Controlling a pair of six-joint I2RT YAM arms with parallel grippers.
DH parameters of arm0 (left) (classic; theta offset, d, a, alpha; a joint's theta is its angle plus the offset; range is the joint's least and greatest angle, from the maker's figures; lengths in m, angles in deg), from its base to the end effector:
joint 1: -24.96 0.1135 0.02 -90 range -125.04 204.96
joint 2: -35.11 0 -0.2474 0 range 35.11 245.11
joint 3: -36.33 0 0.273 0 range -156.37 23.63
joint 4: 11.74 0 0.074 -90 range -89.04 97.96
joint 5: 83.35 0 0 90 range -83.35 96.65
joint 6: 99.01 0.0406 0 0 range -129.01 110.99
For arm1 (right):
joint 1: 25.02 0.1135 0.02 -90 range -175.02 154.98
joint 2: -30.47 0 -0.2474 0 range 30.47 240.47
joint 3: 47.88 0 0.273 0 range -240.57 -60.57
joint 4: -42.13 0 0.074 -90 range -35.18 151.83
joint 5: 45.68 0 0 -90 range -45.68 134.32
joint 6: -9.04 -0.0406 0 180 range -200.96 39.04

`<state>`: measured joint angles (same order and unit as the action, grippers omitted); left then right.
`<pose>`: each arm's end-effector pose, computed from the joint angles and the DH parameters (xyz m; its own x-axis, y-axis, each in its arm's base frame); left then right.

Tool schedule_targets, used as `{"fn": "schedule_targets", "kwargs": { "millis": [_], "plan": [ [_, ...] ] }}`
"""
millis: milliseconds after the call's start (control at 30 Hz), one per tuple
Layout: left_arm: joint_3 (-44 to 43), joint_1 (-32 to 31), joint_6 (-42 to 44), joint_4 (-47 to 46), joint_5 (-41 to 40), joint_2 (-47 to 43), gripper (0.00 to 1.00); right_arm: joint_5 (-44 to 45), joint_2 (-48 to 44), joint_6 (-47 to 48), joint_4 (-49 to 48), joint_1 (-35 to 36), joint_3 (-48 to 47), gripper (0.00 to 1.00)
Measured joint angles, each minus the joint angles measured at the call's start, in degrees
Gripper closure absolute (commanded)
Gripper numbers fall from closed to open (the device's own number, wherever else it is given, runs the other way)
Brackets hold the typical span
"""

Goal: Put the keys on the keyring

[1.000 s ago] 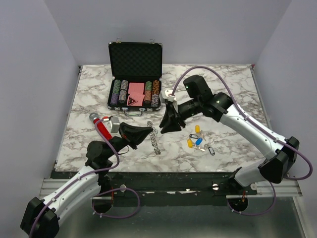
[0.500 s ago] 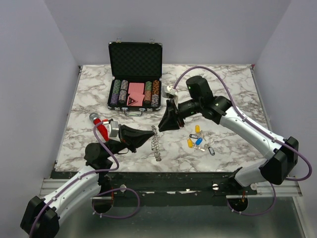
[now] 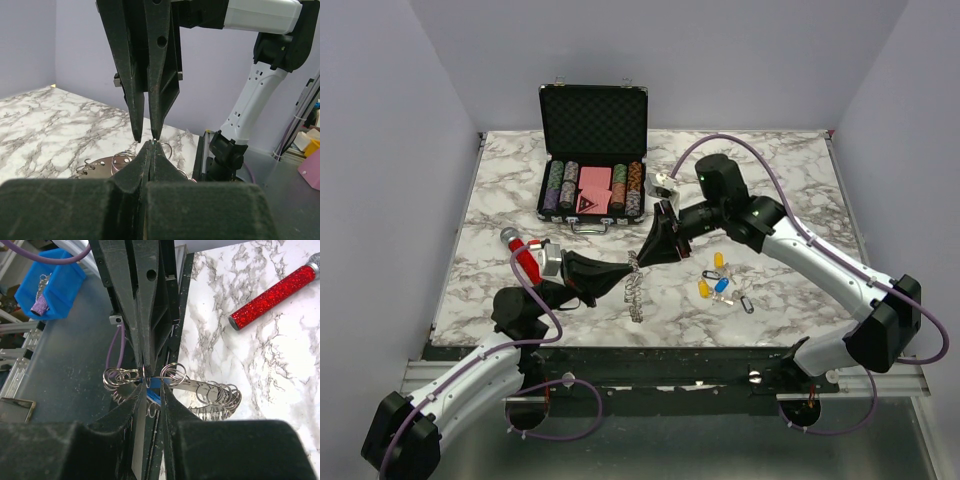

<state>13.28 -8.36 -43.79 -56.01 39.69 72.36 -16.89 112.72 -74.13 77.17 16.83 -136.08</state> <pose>0.1393 -0.1180 0.2504 -0.1437 -0.4778 -0.8666 0.9409 0.2055 -0.2693 0.2295 0.2533 0.3415 -0.2535 -0.3040 -0.9183 -0.9285 -0.1897 0.3191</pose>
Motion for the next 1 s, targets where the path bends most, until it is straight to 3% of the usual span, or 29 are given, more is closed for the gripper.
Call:
{"fn": "schedule_targets", "kwargs": {
  "millis": [667,800,1000],
  "plan": [
    [0.0,0.0,-0.46,-1.27,-0.02,0.83,1.0,-0.81,0.0,-1.11,-1.31,1.07,1.57,0.77],
    [0.0,0.0,-0.55,-1.81,-0.04,1.22,1.0,-0.81,0.0,-1.46,-1.7,1.27,1.57,0.8],
    [0.0,0.0,-0.7,-2.16,-0.09,1.33,1.0,-0.76,0.0,-1.55,-1.79,1.62,1.57,0.95]
  ]
}}
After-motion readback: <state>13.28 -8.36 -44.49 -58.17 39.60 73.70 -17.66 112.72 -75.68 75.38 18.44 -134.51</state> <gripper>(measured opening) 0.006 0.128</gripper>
